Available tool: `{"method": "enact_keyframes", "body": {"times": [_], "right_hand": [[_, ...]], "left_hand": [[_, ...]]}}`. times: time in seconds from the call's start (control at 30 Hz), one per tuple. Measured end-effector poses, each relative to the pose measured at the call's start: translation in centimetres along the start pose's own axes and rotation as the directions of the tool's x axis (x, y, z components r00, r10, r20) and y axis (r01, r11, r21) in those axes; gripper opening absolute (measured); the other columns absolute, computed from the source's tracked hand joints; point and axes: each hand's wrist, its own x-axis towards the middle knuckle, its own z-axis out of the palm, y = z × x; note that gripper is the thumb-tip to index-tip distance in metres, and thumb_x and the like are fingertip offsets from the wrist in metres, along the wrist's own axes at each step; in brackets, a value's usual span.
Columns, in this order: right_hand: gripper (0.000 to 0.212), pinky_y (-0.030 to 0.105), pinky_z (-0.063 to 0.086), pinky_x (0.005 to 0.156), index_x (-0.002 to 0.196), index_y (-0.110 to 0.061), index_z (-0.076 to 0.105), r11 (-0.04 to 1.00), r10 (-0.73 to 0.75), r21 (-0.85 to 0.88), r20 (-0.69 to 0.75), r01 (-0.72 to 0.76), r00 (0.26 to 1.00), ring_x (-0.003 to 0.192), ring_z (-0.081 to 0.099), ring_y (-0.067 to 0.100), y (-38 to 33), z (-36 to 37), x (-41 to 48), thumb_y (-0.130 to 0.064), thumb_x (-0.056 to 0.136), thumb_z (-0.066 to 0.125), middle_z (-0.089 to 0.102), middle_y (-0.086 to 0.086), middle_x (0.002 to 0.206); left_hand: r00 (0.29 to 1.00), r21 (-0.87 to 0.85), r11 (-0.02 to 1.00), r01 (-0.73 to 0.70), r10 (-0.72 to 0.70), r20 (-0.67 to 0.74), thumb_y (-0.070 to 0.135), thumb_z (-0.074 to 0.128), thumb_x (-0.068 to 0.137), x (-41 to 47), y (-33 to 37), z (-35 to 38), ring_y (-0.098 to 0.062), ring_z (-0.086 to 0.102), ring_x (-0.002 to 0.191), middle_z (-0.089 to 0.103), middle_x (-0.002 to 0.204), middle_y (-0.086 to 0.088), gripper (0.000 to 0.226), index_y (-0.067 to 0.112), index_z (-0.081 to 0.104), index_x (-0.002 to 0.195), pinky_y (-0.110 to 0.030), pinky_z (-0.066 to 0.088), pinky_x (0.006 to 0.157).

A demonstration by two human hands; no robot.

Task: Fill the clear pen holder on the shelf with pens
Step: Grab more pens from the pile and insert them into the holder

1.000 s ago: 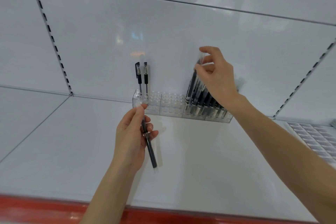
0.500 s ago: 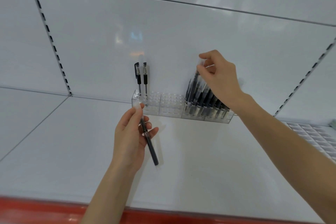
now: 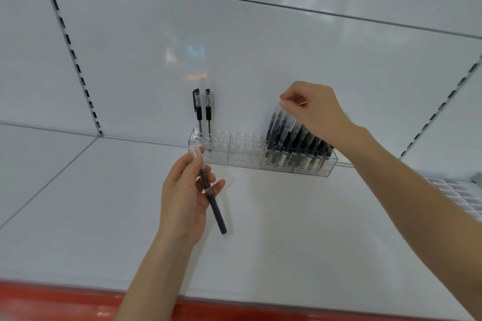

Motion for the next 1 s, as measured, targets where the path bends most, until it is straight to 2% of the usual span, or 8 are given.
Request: {"method": "enact_keyframes", "body": {"times": [0.13,0.27,0.4,0.47,0.6,0.83,0.93,1.0], "right_hand": [[0.013,0.012,0.036,0.079,0.09,-0.003,0.066,0.979,-0.053,-0.191,0.093,0.07,0.994,0.095,0.057,0.019,0.8,0.5,-0.1,-0.006,0.088,0.054,0.064,0.009,0.101],[0.019,0.014,0.032,0.088,0.102,-0.004,0.066,0.968,-0.1,-0.221,0.089,0.118,0.991,0.104,0.056,0.021,0.2,0.6,-0.8,-0.011,0.09,0.054,0.062,0.01,0.11],[0.011,0.013,0.042,0.08,0.093,-0.009,0.068,0.998,-0.042,0.046,-0.044,0.044,0.998,0.083,0.057,0.004,-1.5,1.0,-3.2,-0.013,0.087,0.06,0.064,-0.007,0.087],[0.006,0.014,0.047,0.072,0.084,-0.015,0.068,0.97,0.058,0.231,0.057,-0.07,0.997,0.07,0.059,0.001,-2.7,1.1,-4.5,-0.014,0.085,0.062,0.064,-0.012,0.074],[0.009,0.015,0.05,0.063,0.076,-0.023,0.065,0.893,0.075,0.42,0.222,-0.165,0.972,0.062,0.064,0.004,-4.2,1.7,-5.8,-0.017,0.083,0.065,0.066,-0.011,0.065],[0.012,0.012,0.047,0.062,0.074,-0.022,0.066,0.87,0.021,0.47,0.268,-0.15,0.963,0.062,0.062,-0.002,-4.8,2.3,-6.7,-0.012,0.08,0.068,0.065,-0.012,0.061],[0.011,0.024,0.054,0.07,0.075,-0.023,0.064,0.879,0.111,0.45,0.136,-0.161,0.985,0.064,0.064,0.004,-4.1,1.1,-5.3,-0.014,0.081,0.067,0.068,-0.01,0.063],[0.004,0.033,0.057,0.076,0.083,-0.016,0.063,0.878,0.19,0.449,-0.004,-0.168,0.982,0.069,0.066,0.013,-3.3,-0.1,-3.6,-0.013,0.083,0.064,0.068,-0.003,0.071]], "left_hand": [[1.0,0.008,1.0,-0.02,0.02,0.007,0.015,0.053,0.091,-0.1,0.0,-0.1,-0.012,0.052,0.061,0.053,0.067,0.001,0.014,0.015,0.064,0.1,-0.032,0.054,0.074],[0.997,0.044,0.996,-0.08,0.08,0.003,0.013,0.055,0.09,-0.2,0.0,-0.3,-0.014,0.059,0.07,0.065,0.072,0.0,0.02,0.018,0.059,0.109,-0.023,0.049,0.067],[0.996,0.042,0.995,-0.087,0.086,0.02,0.011,0.057,0.089,-0.2,0.1,-0.4,-0.009,0.065,0.069,0.072,0.072,0.002,0.022,0.02,0.06,0.109,-0.018,0.052,0.066],[0.995,0.059,0.995,-0.085,0.082,0.051,0.007,0.056,0.088,-0.3,-0.1,-0.2,-0.007,0.065,0.065,0.073,0.071,0.002,0.022,0.021,0.062,0.103,-0.017,0.055,0.065],[0.983,0.16,0.979,-0.129,0.105,0.151,-0.003,0.057,0.084,-0.7,-0.5,0.5,-0.009,0.063,0.065,0.069,0.072,0.0,0.027,0.02,0.065,0.095,-0.018,0.054,0.067],[0.955,0.337,0.909,-0.247,0.169,0.243,-0.006,0.067,0.077,-0.8,-0.9,1.3,-0.005,0.066,0.07,0.071,0.072,0.003,0.018,0.011,0.067,0.082,-0.012,0.05,0.063],[0.924,0.565,0.734,-0.376,0.248,0.292,0.005,0.065,0.083,-0.5,-1.4,0.4,0.0,0.064,0.078,0.07,0.086,0.007,0.014,0.017,0.067,0.089,-0.013,0.049,0.075],[0.895,0.788,0.425,-0.446,0.242,0.376,0.022,0.061,0.087,-0.3,-2.0,-0.8,-0.003,0.057,0.099,0.063,0.107,0.012,0.022,0.021,0.064,0.108,-0.016,0.04,0.092]]}}
